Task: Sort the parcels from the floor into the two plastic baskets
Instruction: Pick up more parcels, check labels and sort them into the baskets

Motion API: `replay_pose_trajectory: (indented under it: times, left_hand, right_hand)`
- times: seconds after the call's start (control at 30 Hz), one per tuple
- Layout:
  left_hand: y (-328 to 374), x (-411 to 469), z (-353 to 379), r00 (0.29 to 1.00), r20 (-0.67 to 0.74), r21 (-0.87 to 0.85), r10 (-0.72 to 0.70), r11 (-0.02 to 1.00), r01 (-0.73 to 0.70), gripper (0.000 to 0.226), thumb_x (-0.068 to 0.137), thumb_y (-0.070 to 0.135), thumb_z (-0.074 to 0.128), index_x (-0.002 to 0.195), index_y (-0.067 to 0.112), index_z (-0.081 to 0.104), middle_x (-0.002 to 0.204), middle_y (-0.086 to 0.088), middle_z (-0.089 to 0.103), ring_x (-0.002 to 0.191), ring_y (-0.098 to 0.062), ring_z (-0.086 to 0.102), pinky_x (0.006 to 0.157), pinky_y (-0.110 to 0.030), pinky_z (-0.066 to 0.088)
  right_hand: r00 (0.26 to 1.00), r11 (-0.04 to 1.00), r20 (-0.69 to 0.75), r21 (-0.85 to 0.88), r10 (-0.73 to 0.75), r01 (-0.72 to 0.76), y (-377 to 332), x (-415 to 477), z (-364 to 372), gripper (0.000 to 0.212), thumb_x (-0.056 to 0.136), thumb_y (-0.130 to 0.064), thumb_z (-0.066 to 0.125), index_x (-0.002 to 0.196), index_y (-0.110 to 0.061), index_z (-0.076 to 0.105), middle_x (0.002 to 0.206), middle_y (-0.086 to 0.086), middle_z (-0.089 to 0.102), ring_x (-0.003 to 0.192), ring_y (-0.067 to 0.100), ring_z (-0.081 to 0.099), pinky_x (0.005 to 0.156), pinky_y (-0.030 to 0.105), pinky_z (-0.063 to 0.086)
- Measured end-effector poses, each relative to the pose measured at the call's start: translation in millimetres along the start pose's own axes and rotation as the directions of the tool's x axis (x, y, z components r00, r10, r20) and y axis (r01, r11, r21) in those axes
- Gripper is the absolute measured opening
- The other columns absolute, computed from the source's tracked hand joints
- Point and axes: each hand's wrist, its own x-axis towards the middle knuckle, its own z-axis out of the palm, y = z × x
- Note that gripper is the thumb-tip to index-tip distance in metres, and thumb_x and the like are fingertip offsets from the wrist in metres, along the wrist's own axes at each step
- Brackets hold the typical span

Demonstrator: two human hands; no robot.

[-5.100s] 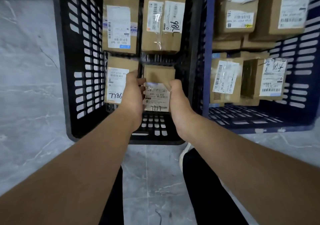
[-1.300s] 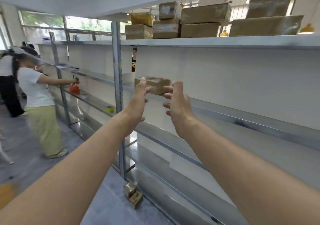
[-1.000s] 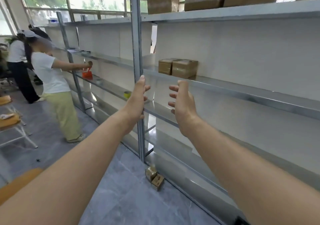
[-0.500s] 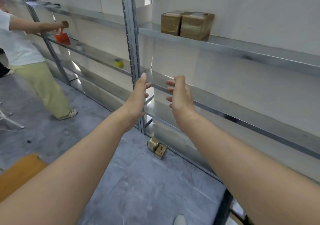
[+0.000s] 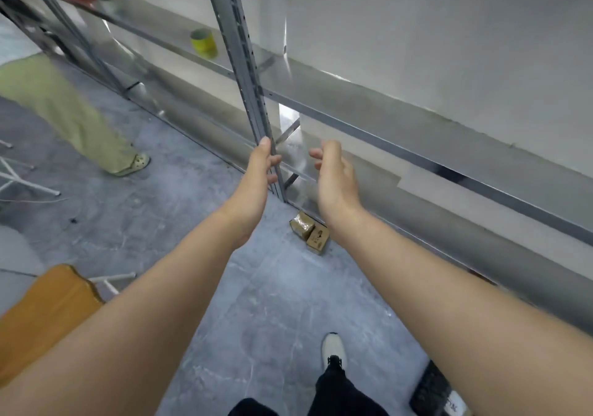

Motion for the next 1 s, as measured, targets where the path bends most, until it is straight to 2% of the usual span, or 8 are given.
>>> replay_pose_trajectory:
  times: [0.13,0.23,0.33,0.43,0.53,0.6,0.73,1.0]
  left_hand:
    - [-8.8,51.8,-2.1,0.997,0.006,-0.021,-0.073,0.997,0.073,0.068,0.101,0.069,0.016,0.149,0.032,0.047,0.153,0.004,0.045,0.119,-0.01,0.038,0.122,-0.053,0.02]
    - [-19.6,94.6,-12.3,0.992,0.029,-0.021,-0.123,0.992,0.124,0.065,0.1,0.071,0.016,0.142,0.035,0.051,0.15,0.0,0.045,0.123,-0.014,0.039,0.121,-0.053,0.02]
    - [-31.5,143.7,-27.8,0.984,0.073,0.014,-0.162,0.987,0.161,0.068,0.1,0.072,0.015,0.146,0.035,0.048,0.153,-0.002,0.044,0.137,-0.019,0.038,0.122,-0.054,0.019]
    - [-47.8,198.9,-43.8,0.974,0.148,0.045,-0.171,0.985,0.166,0.069,0.102,0.067,0.014,0.154,0.03,0.042,0.157,0.003,0.041,0.124,-0.01,0.036,0.122,-0.052,0.018]
    - [-70.5,264.3,-63.9,0.959,0.214,0.058,-0.187,0.982,0.179,0.069,0.103,0.067,0.014,0.155,0.03,0.039,0.159,0.005,0.039,0.132,-0.01,0.037,0.122,-0.05,0.018]
    - [-84.8,307.1,-78.2,0.939,0.257,0.085,-0.226,0.974,0.211,0.069,0.103,0.067,0.014,0.155,0.03,0.04,0.16,0.004,0.037,0.145,-0.016,0.033,0.124,-0.05,0.018]
    - [-117.4,386.3,-103.2,0.908,0.311,0.116,-0.28,0.96,0.256,0.07,0.102,0.069,0.015,0.154,0.032,0.041,0.161,0.003,0.037,0.15,-0.02,0.029,0.122,-0.05,0.018]
    - [-223.8,492.9,-87.7,0.839,0.391,0.175,-0.378,0.926,0.335,0.067,0.1,0.072,0.02,0.143,0.033,0.054,0.159,-0.001,0.04,0.147,-0.02,0.033,0.116,-0.045,0.02]
  right_hand:
    - [0.997,0.997,-0.014,-0.012,0.079,-0.08,19.0,40.4,16.1,0.054,0.098,-0.057,0.038,0.105,-0.015,0.07,0.095,-0.003,0.064,0.109,0.023,0.062,0.094,0.044,0.05]
    - [0.989,0.989,-0.04,-0.033,0.142,-0.143,31.6,71.1,36.7,0.07,0.086,-0.06,0.035,0.115,-0.004,0.065,0.092,-0.003,0.058,0.119,0.03,0.059,0.087,0.039,0.047]
    - [0.981,0.98,-0.055,-0.062,0.185,-0.188,47.6,104.7,64.0,0.063,0.091,-0.061,0.034,0.11,-0.013,0.07,0.103,-0.007,0.064,0.117,0.028,0.062,0.096,0.041,0.048]
    - [0.958,0.96,-0.102,-0.062,0.266,-0.273,69.2,139.6,94.1,0.055,0.108,-0.049,0.037,0.123,-0.006,0.068,0.123,0.003,0.067,0.111,0.021,0.061,0.075,0.027,0.044]
    - [0.947,0.949,-0.166,-0.106,0.276,-0.296,93.2,179.8,134.9,0.052,0.111,-0.039,0.038,0.132,0.001,0.062,0.129,0.0,0.058,0.103,-0.006,0.057,0.057,0.013,0.04]
    - [0.942,0.953,-0.237,-0.132,0.239,-0.275,114.6,205.9,166.5,0.049,0.111,-0.036,0.038,0.128,0.001,0.065,0.124,0.003,0.065,0.095,-0.02,0.054,0.058,0.008,0.04]
    - [0.896,0.932,-0.334,-0.11,0.292,-0.345,153.8,250.6,222.7,0.037,0.111,-0.035,0.042,0.112,-0.008,0.067,0.086,-0.019,0.058,0.077,-0.011,0.055,0.071,0.016,0.034]
    - [0.797,0.855,-0.382,-0.032,0.469,-0.518,268.1,336.2,254.4,0.034,0.108,-0.045,0.038,0.083,-0.03,0.054,0.098,-0.007,0.059,0.085,0.009,0.053,0.078,0.03,0.041]
